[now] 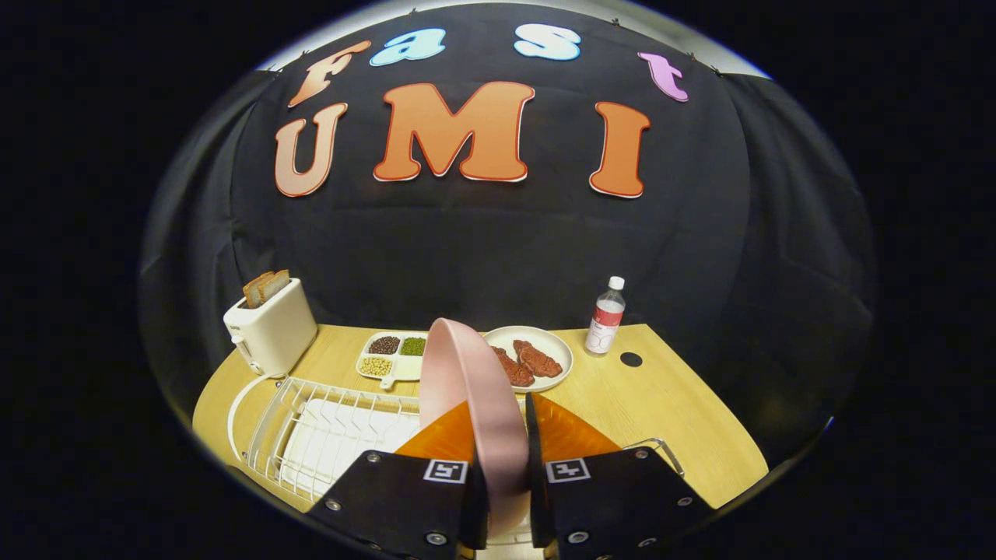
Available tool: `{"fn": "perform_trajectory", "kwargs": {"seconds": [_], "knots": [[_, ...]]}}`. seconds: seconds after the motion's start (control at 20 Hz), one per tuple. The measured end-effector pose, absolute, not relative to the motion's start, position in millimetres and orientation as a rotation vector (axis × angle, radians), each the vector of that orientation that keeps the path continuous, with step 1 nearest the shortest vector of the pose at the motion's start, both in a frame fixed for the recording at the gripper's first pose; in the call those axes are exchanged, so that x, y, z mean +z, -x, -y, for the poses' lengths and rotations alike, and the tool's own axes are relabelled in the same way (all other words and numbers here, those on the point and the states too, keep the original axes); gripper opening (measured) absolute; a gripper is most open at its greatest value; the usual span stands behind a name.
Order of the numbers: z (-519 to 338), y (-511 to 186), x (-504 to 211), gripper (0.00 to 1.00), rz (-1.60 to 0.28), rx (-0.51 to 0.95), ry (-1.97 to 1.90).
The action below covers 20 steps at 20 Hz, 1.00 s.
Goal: Take the plate from the dish rack, then take the spoon from the basket and place it into the plate.
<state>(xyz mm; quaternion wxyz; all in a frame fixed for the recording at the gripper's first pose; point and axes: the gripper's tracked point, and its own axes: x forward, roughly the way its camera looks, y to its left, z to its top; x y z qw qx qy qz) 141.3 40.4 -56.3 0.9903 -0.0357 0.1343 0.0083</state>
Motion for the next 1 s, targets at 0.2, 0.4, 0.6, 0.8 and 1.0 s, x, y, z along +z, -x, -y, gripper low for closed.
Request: {"fn": "perform_trajectory", "kwargs": {"seconds": [0.2,0.4,0.6,0.8,1.0], "knots": [[-43.9,-105.5,-65.9,0.22,-0.31,0.041,-0.003],[-42.2,-62.1,-82.2,0.22,-0.34,0.052,-0.031],[-40.0,-24.7,-93.5,0.22,-0.359,0.05,-0.085],[-39.4,4.9,-103.0,0.22,-0.377,0.057,-0.136],[-42.3,29.4,-120.4,0.22,-0.41,0.067,-0.169]]}}
